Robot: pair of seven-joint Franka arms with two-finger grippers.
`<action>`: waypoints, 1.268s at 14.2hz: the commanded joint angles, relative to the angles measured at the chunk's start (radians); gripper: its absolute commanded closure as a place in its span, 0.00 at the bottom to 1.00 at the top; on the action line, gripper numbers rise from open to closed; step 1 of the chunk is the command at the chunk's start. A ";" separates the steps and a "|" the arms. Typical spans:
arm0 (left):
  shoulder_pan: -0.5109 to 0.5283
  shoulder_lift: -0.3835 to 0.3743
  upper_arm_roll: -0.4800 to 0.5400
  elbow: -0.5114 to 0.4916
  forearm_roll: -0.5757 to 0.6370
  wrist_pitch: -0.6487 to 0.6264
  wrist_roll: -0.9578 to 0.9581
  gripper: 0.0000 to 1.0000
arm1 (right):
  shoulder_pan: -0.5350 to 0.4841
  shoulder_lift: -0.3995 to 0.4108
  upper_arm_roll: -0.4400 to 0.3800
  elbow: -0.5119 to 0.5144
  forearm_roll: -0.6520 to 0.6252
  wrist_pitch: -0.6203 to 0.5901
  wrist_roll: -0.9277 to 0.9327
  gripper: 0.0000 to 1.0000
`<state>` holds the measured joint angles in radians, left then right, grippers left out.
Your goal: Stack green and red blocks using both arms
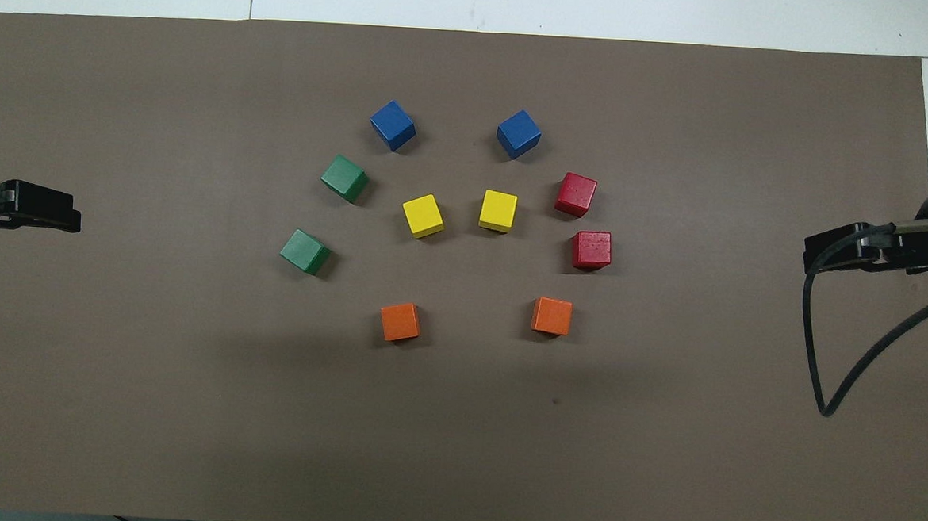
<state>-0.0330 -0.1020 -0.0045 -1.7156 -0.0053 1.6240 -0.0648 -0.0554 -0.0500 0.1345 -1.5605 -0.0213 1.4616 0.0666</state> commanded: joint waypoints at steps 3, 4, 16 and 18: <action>-0.005 -0.011 0.001 -0.006 0.005 -0.001 0.017 0.00 | -0.041 -0.039 0.005 -0.076 0.018 0.046 -0.002 0.00; -0.002 -0.011 0.003 -0.006 0.005 0.005 0.013 0.00 | -0.046 -0.039 0.005 -0.076 0.018 0.046 -0.002 0.00; -0.011 -0.053 -0.006 -0.016 0.013 0.031 0.000 0.00 | 0.101 0.033 0.014 -0.243 0.021 0.365 0.110 0.00; -0.010 -0.057 -0.006 -0.029 0.013 0.036 0.006 0.00 | 0.126 0.090 0.014 -0.247 0.020 0.410 0.114 0.00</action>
<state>-0.0341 -0.1323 -0.0162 -1.7096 -0.0053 1.6356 -0.0625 0.0620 0.0023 0.1502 -1.7858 -0.0142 1.8191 0.1715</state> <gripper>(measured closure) 0.000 0.000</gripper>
